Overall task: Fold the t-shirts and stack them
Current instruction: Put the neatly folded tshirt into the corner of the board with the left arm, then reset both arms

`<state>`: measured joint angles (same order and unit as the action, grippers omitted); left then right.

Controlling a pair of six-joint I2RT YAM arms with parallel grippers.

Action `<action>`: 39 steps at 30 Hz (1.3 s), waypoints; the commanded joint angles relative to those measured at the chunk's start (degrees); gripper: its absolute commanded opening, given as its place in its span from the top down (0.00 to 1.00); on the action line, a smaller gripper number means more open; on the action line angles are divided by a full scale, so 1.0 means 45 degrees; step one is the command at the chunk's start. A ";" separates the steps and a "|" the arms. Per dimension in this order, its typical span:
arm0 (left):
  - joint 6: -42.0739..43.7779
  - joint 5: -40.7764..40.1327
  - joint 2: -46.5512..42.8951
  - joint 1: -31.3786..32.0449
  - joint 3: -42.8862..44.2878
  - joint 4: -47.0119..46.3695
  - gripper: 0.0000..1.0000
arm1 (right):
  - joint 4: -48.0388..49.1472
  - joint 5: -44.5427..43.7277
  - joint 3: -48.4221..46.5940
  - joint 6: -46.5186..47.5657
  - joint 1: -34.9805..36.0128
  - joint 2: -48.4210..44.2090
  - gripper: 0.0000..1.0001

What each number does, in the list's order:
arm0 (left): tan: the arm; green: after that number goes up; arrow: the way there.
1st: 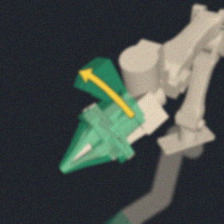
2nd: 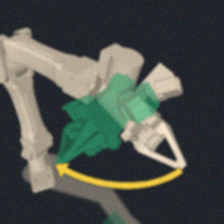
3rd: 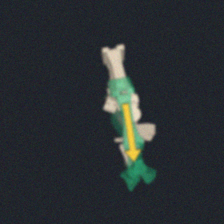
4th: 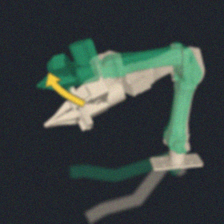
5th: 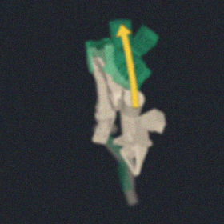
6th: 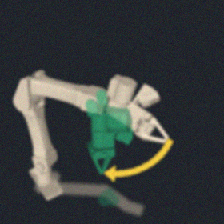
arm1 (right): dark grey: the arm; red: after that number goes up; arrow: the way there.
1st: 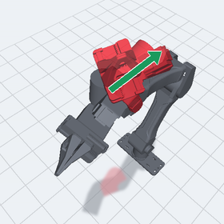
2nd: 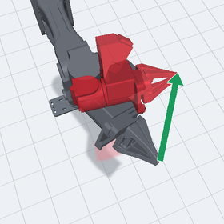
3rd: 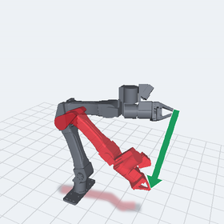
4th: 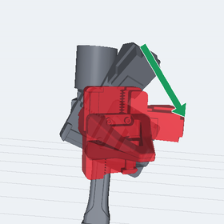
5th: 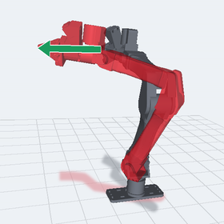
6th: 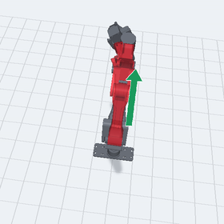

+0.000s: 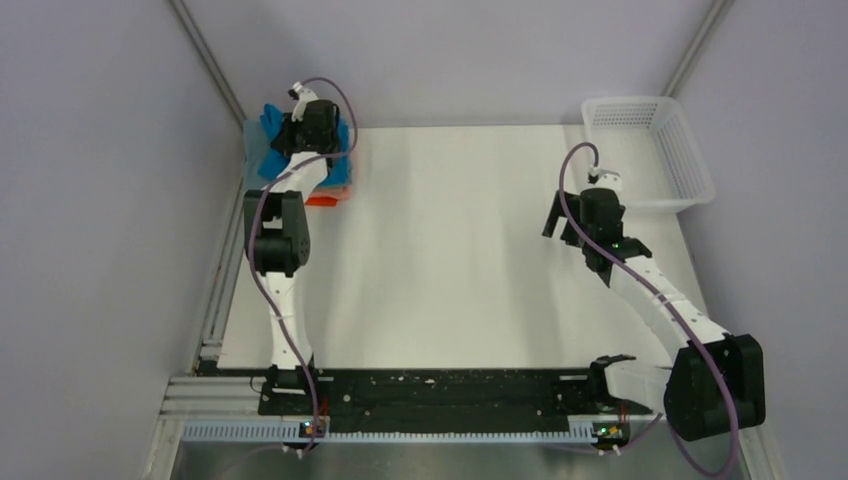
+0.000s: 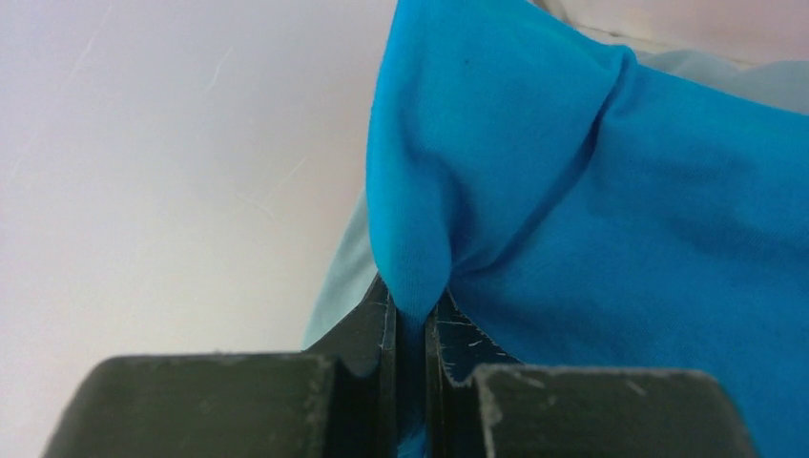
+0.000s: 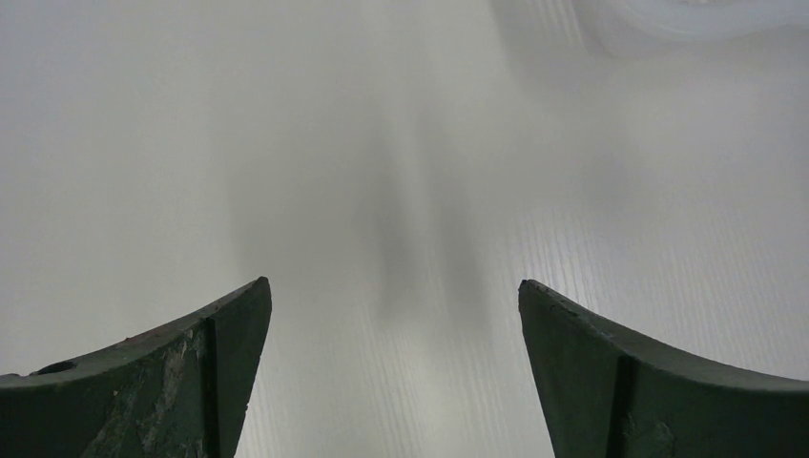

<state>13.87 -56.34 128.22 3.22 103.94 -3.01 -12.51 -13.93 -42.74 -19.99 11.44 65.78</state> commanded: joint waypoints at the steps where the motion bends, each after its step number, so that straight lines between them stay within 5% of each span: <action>1: -0.0217 -0.2015 0.0598 -0.0305 0.1295 -0.1008 1.00 | 0.0065 -0.0224 -0.0497 0.0076 -0.0032 0.0217 0.01; 11: 0.0037 -0.2562 0.1362 -0.0457 0.1861 -0.1142 1.00 | 0.0066 -0.0218 -0.0521 0.0111 -0.0048 0.0464 0.01; 12: -0.0168 -0.2387 0.1368 -0.0462 0.1887 -0.0845 0.93 | 0.0076 -0.0213 -0.0539 0.0107 -0.0029 0.0476 0.01; 15: -0.0859 -0.2373 0.1247 -0.0443 0.1903 -0.0130 0.36 | 0.0054 -0.0117 -0.0579 0.0087 -0.0043 0.0538 0.01; 16: -0.1122 -0.2306 0.1127 -0.0431 0.1905 0.0129 0.26 | 0.0052 -0.0076 -0.0607 0.0086 -0.0035 0.0539 0.01; 21: -0.3440 -0.0721 0.0003 -0.0412 0.1830 0.2390 0.07 | 0.0088 0.0139 -0.0619 0.0069 -0.0026 0.0573 0.01; 26: -0.5611 -0.0509 -0.1251 -0.0073 0.0398 0.2964 0.02 | 0.0092 0.0329 -0.0616 0.0028 -0.0036 0.0671 0.01; 31: -0.6196 -0.0282 -0.4323 0.0687 -0.3717 -0.0690 0.01 | -0.0105 0.0687 -0.0698 0.0028 -0.0038 0.0777 0.01; 39: -0.7036 -0.2434 -0.7500 0.2733 -0.4199 0.0592 0.01 | -0.0183 0.0813 -0.0593 -0.0029 -0.0036 0.0321 0.01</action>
<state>-15.14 -60.86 103.94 10.61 85.71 1.96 -13.52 -10.85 -43.20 -20.01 11.44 69.19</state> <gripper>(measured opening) 0.991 0.988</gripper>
